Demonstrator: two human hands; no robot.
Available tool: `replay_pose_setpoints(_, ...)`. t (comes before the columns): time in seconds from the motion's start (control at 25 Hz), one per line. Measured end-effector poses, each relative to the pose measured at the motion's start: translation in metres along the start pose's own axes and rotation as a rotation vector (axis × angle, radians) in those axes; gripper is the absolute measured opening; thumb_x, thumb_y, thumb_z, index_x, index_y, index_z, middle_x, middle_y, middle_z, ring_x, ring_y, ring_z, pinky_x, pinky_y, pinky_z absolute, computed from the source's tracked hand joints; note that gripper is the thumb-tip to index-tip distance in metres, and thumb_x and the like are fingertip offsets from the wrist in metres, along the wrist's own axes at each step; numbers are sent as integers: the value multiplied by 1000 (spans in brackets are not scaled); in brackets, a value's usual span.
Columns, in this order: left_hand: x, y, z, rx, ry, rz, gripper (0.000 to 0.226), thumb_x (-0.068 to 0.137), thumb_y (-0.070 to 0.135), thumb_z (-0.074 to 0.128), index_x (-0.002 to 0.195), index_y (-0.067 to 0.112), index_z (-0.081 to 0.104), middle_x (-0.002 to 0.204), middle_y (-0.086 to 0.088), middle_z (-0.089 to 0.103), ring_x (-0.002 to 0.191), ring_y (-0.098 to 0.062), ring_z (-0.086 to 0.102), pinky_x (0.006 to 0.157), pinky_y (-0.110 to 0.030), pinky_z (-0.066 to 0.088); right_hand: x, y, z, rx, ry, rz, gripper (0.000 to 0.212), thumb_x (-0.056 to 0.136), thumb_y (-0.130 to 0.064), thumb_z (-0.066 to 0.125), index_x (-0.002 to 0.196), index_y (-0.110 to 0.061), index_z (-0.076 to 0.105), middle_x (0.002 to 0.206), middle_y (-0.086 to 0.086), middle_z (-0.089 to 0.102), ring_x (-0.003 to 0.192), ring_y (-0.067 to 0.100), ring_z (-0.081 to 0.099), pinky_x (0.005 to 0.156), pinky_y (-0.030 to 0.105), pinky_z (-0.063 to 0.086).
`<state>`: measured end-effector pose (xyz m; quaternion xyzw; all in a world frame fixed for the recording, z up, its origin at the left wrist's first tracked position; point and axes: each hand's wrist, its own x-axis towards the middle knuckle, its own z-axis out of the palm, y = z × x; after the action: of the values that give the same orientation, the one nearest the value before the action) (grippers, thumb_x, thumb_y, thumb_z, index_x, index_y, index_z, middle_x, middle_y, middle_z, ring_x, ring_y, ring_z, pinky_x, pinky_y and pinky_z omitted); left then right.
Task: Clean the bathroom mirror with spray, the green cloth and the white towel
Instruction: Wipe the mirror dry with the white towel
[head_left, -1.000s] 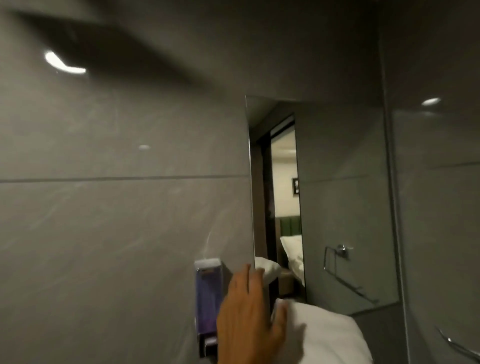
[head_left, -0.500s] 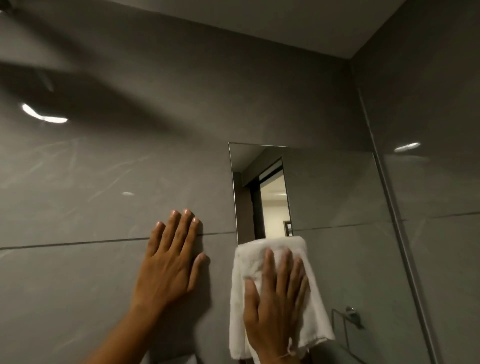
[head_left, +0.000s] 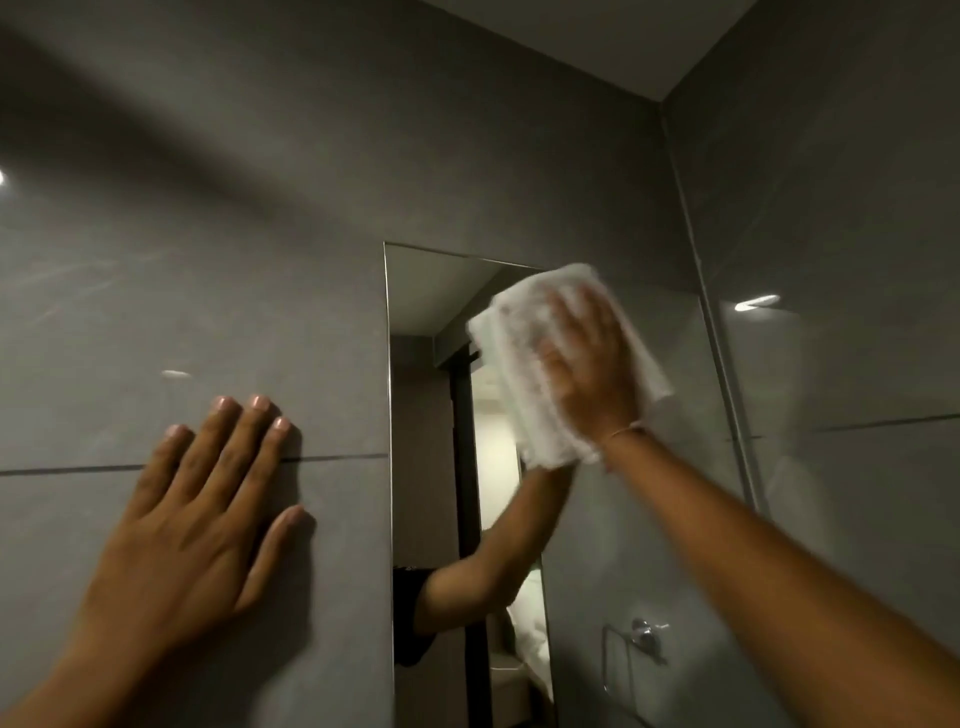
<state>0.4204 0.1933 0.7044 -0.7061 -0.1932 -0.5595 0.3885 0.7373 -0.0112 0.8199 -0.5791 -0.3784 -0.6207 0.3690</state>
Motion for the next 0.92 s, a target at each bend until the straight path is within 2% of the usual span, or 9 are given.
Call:
replay_pose_setpoints(0.12, 0, -1, 3, 11, 6, -11, 74, 92, 50, 30, 151, 4, 34, 162, -17, 28, 154, -31, 19, 124, -55, 18, -4, 99, -19, 59, 20, 521, 79, 83, -65, 16, 151, -28, 30, 161, 8, 28, 147, 33, 26, 119, 52, 22)
replay_pose_setpoints(0.2, 0, -1, 3, 19, 17, -7, 75, 92, 49, 31, 151, 3, 34, 162, -18, 28, 154, -34, 20, 123, -57, 19, -19, 113, -25, 94, 8, 638, 80, 80, -68, 15, 152, -35, 24, 162, 4, 25, 148, 30, 24, 120, 54, 20)
replay_pose_setpoints(0.32, -1, -1, 5, 27, 27, 6, 75, 92, 49, 32, 151, 3, 32, 162, -19, 27, 153, -36, 20, 123, -58, 21, -20, 49, -19, 147, 50, 492, 72, 86, -65, 24, 150, -35, 30, 160, 2, 31, 147, 28, 26, 116, 55, 26)
replay_pose_setpoints(0.4, -3, -2, 7, 11, 16, 0, 75, 92, 50, 31, 152, 5, 31, 163, -18, 25, 155, -34, 16, 124, -57, 18, -16, -29, -9, 92, 68, 208, 62, 92, -59, 32, 149, -34, 35, 159, 3, 34, 146, 30, 29, 116, 54, 28)
replay_pose_setpoints(0.48, -4, -4, 11, 2, -20, -15, 76, 92, 51, 30, 153, 7, 30, 165, -17, 23, 156, -33, 12, 125, -56, 13, 0, -109, 1, 72, 10, -27, 60, 94, -57, 35, 150, -38, 29, 162, 0, 25, 150, 29, 19, 119, 53, 19)
replay_pose_setpoints(0.56, -3, -6, 12, -2, -62, -12, 77, 92, 54, 26, 154, 8, 27, 166, -16, 19, 156, -33, 7, 126, -55, 8, 23, -163, 6, 96, -26, -58, 63, 93, -58, 37, 151, -40, 22, 165, -1, 15, 152, 28, 8, 119, 58, 14)
replay_pose_setpoints(0.68, -3, -5, 9, 1, -55, -3, 77, 92, 53, 27, 155, 8, 25, 165, -17, 20, 156, -32, 8, 127, -52, 7, 2, -161, 2, 85, -38, 13, 65, 95, -57, 37, 153, -38, 17, 167, 0, 8, 153, 26, 1, 119, 59, 11)
replay_pose_setpoints(0.8, -2, -3, 3, -16, -39, -5, 79, 92, 55, 29, 155, 7, 25, 165, -17, 19, 156, -33, 10, 127, -49, 6, -124, -170, -21, 92, -188, 24, 68, 96, -60, 34, 154, -41, 5, 167, -4, -5, 153, 22, -8, 120, 56, 10)
replay_pose_setpoints(0.92, -4, -4, 5, -41, -39, -10, 81, 91, 57, 28, 155, 8, 23, 166, -17, 18, 156, -32, 7, 127, -51, 6, -249, -180, -39, 3, -272, 32, 74, 91, -64, 39, 154, -41, 9, 167, -4, -1, 153, 28, 1, 115, 56, 16)
